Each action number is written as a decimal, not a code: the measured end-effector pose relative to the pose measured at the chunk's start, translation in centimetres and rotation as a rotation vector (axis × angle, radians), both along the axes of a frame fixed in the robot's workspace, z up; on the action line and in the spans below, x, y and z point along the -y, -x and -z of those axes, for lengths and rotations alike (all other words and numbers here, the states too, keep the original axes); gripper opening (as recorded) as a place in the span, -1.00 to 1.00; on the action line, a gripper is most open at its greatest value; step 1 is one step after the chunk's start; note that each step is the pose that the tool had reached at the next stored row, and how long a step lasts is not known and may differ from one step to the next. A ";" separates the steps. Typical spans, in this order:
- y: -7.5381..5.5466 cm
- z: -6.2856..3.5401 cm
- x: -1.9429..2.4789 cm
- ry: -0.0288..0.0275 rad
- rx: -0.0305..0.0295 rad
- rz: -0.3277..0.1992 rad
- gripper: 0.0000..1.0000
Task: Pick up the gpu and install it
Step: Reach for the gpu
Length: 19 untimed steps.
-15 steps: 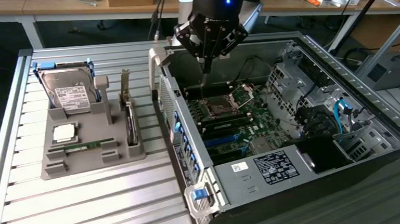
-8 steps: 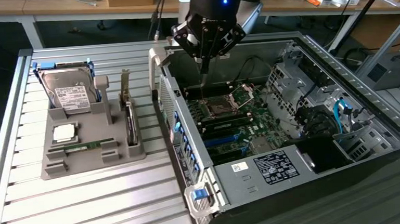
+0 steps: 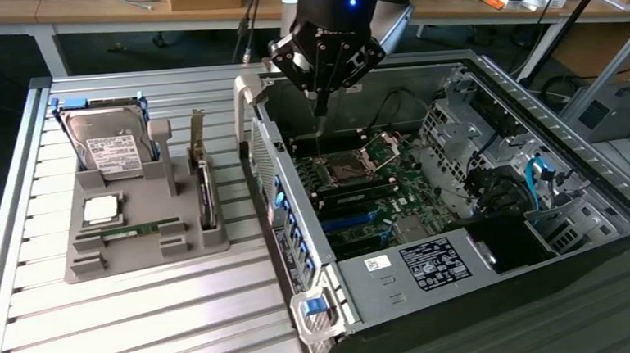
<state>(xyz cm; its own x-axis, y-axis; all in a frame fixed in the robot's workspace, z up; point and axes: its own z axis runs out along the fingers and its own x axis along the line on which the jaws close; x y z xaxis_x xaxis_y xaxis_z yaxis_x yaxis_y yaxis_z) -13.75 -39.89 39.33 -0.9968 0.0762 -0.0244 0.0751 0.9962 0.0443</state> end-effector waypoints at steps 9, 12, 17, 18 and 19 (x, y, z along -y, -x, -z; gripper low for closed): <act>0.3 0.00 0.00 0.0000 0.0000 0.000 -0.79; 0.4 0.00 0.00 0.0000 0.0000 0.000 -0.79; 0.5 0.00 0.00 0.0000 0.0000 0.000 -0.79; 0.6 0.00 0.00 0.0000 0.0000 0.000 -0.79; 0.6 0.00 0.00 0.0000 0.0000 0.000 -0.79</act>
<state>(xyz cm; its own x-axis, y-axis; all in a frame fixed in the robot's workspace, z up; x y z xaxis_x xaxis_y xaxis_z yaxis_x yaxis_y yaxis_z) -14.37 -39.89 39.33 -0.9968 0.0762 -0.0244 0.0751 0.9962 0.0443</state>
